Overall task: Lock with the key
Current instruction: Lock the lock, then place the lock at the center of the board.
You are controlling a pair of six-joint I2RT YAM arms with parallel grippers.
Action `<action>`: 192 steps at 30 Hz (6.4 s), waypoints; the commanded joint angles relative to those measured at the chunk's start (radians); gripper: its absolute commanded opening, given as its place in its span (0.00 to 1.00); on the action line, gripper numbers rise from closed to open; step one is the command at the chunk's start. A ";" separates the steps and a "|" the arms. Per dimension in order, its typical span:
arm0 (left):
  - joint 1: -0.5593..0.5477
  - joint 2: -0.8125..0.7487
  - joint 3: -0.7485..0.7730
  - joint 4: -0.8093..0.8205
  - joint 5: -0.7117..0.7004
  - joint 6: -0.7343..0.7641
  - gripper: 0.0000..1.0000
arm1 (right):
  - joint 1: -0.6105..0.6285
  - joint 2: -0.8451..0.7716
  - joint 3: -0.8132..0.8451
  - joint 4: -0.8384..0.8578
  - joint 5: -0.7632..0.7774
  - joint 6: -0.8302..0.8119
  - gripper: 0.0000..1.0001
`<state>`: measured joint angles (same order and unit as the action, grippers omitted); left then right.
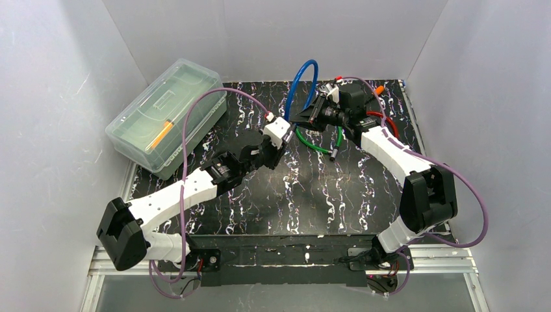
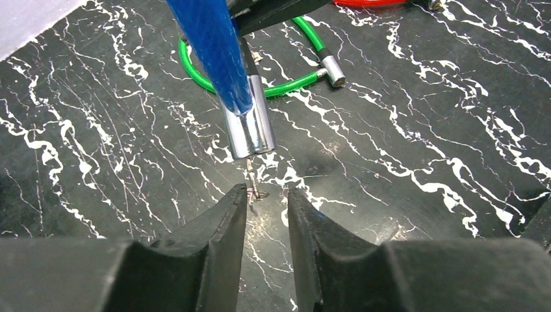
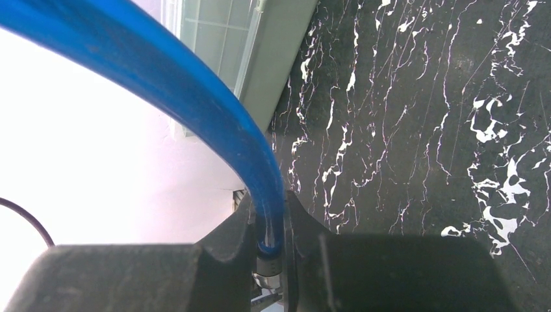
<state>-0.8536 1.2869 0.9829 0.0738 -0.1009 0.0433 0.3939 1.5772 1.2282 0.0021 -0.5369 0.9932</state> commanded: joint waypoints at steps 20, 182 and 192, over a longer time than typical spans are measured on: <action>0.135 -0.094 -0.042 0.044 0.366 -0.219 0.30 | -0.004 -0.070 -0.030 0.128 -0.048 0.029 0.01; 0.659 -0.673 -0.158 -0.201 0.325 -0.656 0.00 | 0.267 0.518 0.433 -0.419 0.638 -0.304 0.07; 0.663 -0.677 -0.165 -0.232 0.280 -0.631 0.00 | 0.270 0.567 0.455 -0.430 0.601 -0.240 0.20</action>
<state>-0.1982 0.6136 0.8253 -0.1478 0.2169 -0.6060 0.6567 2.1422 1.6333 -0.4412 0.0685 0.7143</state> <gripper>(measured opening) 0.019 0.188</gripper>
